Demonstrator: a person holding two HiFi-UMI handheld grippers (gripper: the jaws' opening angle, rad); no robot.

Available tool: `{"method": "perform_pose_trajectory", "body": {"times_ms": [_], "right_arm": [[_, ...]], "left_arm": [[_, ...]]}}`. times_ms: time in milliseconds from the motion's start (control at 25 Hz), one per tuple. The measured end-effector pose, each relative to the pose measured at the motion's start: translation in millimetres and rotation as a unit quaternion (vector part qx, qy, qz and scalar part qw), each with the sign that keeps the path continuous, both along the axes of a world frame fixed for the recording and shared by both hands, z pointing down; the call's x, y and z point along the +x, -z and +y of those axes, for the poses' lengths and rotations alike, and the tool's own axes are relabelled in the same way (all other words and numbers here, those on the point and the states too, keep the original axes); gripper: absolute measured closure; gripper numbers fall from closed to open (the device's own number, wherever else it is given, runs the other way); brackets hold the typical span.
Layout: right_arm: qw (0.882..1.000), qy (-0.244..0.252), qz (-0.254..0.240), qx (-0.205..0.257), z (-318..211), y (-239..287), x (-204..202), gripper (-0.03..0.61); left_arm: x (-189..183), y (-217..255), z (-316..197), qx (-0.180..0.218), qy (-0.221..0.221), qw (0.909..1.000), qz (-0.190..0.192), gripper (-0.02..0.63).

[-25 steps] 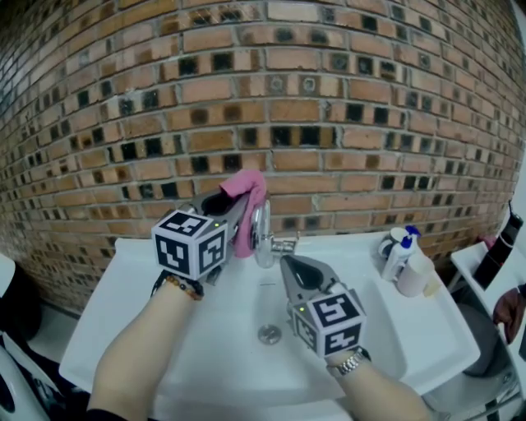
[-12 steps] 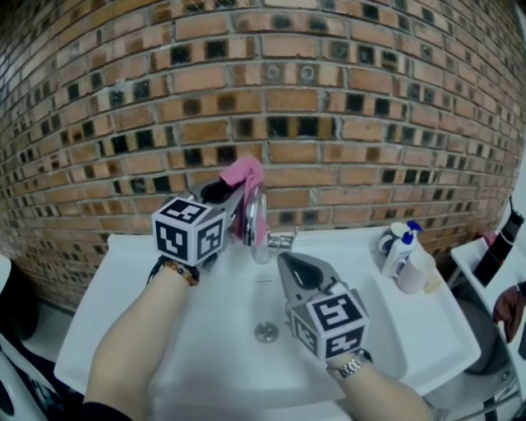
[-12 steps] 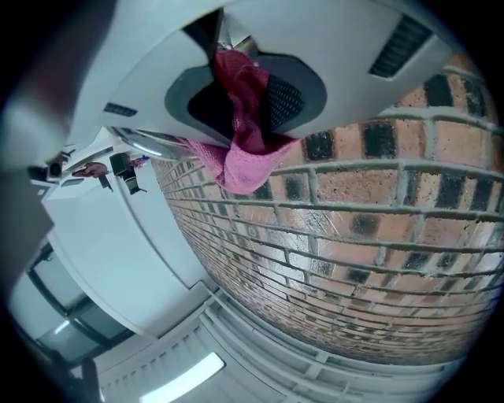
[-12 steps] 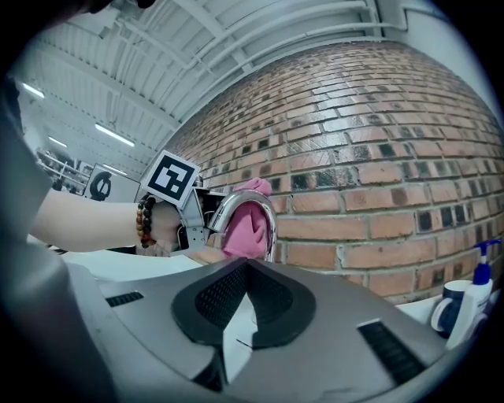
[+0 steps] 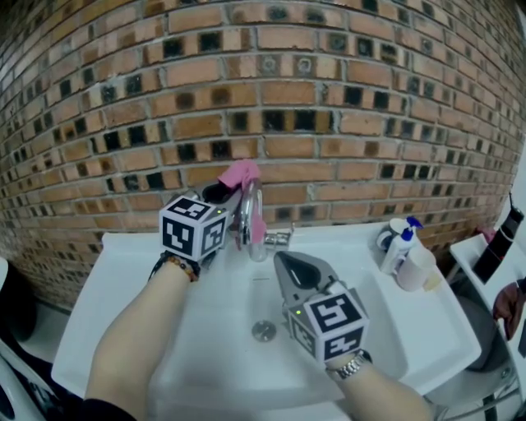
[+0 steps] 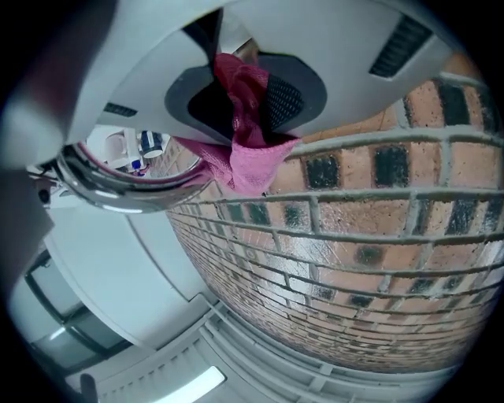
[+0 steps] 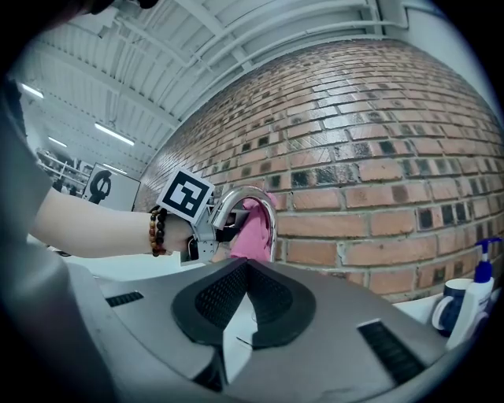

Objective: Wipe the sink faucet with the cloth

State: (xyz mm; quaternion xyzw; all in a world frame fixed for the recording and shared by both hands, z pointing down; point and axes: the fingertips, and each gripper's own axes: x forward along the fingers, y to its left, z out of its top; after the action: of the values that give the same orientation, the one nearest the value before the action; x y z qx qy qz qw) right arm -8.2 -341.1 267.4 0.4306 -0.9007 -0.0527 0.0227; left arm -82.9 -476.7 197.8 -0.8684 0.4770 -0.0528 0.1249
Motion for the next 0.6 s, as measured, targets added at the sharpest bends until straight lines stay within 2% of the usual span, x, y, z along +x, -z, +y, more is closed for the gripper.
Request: {"method": "perform_pose_trajectory", "body": {"times_ms": [400, 600], "right_arm": [[1.000, 0.005, 0.007, 0.000, 1.3, -2.3, -3.1, 0.568], [1.000, 0.008, 0.011, 0.000, 1.1, -4.5, -4.7, 0.566]], "left_arm": [[-1.2, -31.0, -17.9, -0.039, -0.003, 0.9992, 0.008, 0.529], [-0.9, -49.7, -23.5, -0.058, -0.004, 0.9983, -0.004, 0.529]]}}
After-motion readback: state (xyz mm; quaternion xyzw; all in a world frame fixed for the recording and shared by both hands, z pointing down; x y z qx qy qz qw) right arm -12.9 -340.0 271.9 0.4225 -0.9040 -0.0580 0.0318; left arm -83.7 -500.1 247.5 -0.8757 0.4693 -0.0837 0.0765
